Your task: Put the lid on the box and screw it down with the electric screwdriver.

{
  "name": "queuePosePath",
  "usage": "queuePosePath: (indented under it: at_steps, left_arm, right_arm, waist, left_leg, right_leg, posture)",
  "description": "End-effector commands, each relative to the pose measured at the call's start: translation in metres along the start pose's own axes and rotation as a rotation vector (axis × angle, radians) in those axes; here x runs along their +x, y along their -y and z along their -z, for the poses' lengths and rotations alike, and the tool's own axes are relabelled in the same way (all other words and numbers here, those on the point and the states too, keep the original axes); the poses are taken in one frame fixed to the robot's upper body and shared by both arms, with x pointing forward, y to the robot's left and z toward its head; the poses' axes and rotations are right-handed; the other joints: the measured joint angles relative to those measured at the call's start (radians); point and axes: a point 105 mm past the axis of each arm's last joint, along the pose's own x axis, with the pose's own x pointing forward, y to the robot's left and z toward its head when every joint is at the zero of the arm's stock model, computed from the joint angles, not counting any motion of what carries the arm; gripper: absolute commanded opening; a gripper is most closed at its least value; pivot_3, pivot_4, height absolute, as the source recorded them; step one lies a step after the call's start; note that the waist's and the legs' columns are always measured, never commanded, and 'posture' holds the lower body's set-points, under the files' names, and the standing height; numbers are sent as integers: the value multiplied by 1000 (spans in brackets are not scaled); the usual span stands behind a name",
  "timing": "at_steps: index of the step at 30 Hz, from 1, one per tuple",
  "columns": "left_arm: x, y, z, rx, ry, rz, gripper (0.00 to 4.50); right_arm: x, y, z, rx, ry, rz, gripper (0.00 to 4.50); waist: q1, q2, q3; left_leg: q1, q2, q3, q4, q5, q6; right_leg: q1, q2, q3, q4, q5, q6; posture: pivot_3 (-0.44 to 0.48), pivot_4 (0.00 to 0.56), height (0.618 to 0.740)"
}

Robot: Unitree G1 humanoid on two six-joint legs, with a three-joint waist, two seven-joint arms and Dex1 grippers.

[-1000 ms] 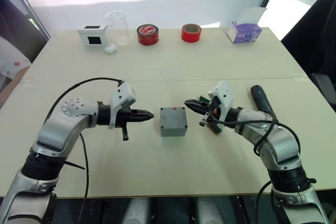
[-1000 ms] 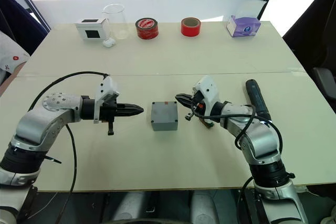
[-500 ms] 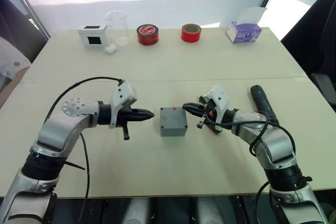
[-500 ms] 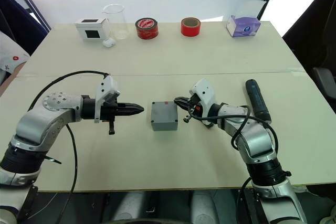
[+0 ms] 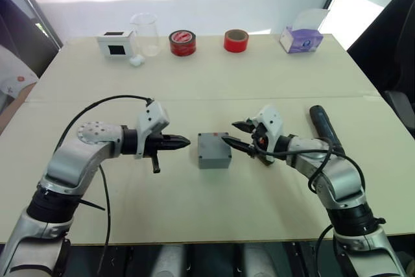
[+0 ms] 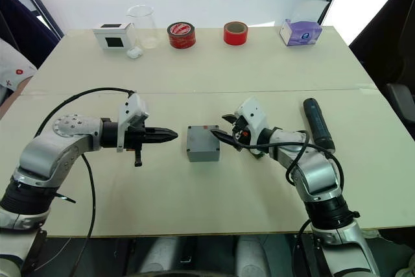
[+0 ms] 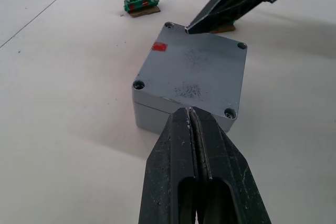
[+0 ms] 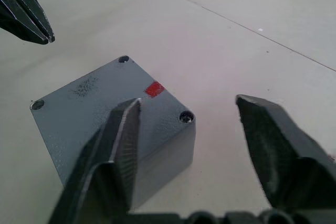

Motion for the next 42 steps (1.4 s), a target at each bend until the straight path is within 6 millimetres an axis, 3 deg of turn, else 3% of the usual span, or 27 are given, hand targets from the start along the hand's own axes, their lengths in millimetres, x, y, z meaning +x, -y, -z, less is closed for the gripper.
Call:
queuePosePath:
  at_steps: [1, 3, 7, 13, 16, 21, 28, 39, 42]
  left_arm:
    - [1, 3, -14, 46, 35, 15, 0]
    - [1, 3, -17, 50, 45, 19, 0]
    - [2, 10, -42, 85, 128, 83, 0]
    - [13, 31, -50, 171, 128, 203, 0]
    - [17, 38, -48, 208, 115, 239, 0]
    - [21, 40, -47, 223, 114, 249, 0]
    - [19, 40, -40, 201, 107, 216, 0]
    - [15, 41, -35, 161, 103, 164, 0]
    - [14, 40, -34, 156, 100, 155, 0]
  right_arm:
    - [-10, 9, -20, -18, 47, 35, 4493]
    - [-18, 17, -28, 32, 74, 67, 4493]
    - [-80, 71, -48, 127, -28, 281, 4493]
    - [-151, 111, -36, 273, -361, 456, 4493]
    - [-171, 114, -20, 353, -523, 457, 4493]
    - [-178, 120, 8, 445, -664, 431, 4493]
    - [-169, 143, 37, 462, -746, 429, 4493]
    - [-158, 159, 61, 440, -864, 384, 4493]
    - [-158, 157, 62, 425, -895, 325, 3652]
  waist:
    - [1, 0, 0]
    - [1, 0, 0]
    - [7, 0, 1]
    - [-2, 0, 1]
    - [-10, 1, 1]
    - [-22, 1, 1]
    - [-22, 1, 1]
    - [-22, 1, 1]
    - [-21, 1, 1]
  left_leg:
    - [0, 0, 0, 0, 0, 0]
    - [0, 0, 0, 0, 0, 0]
    - [0, 0, 0, 0, 0, 0]
    - [0, 0, 0, -1, -1, 1]
    - [0, 1, 3, -1, -1, 1]
    - [0, 1, 3, -1, -1, 1]
    - [0, 1, 3, -1, -1, 1]
    - [0, 0, 3, 0, 0, 1]
    - [0, 0, 3, 0, 0, 0]
  right_leg:
    - [0, 0, 0, 0, 0, 0]
    - [0, 0, 0, 0, 0, 0]
    - [0, -1, 0, 0, 0, 0]
    - [1, -1, 0, -2, 0, 0]
    - [0, 0, 1, -2, 0, 0]
    - [-1, 0, 1, -2, 0, -1]
    - [-1, 0, 1, -2, 0, -1]
    - [-1, 0, 1, -2, 0, 0]
    - [0, 0, 1, -2, 0, 0]
  posture:
    - [0, 150, 740]
    - [0, 150, 740]
    - [0, 150, 740]
    - [0, 150, 740]
    - [0, 150, 740]
    - [0, 150, 740]
    - [0, 150, 740]
    - [0, 150, 740]
    - [0, 150, 740]
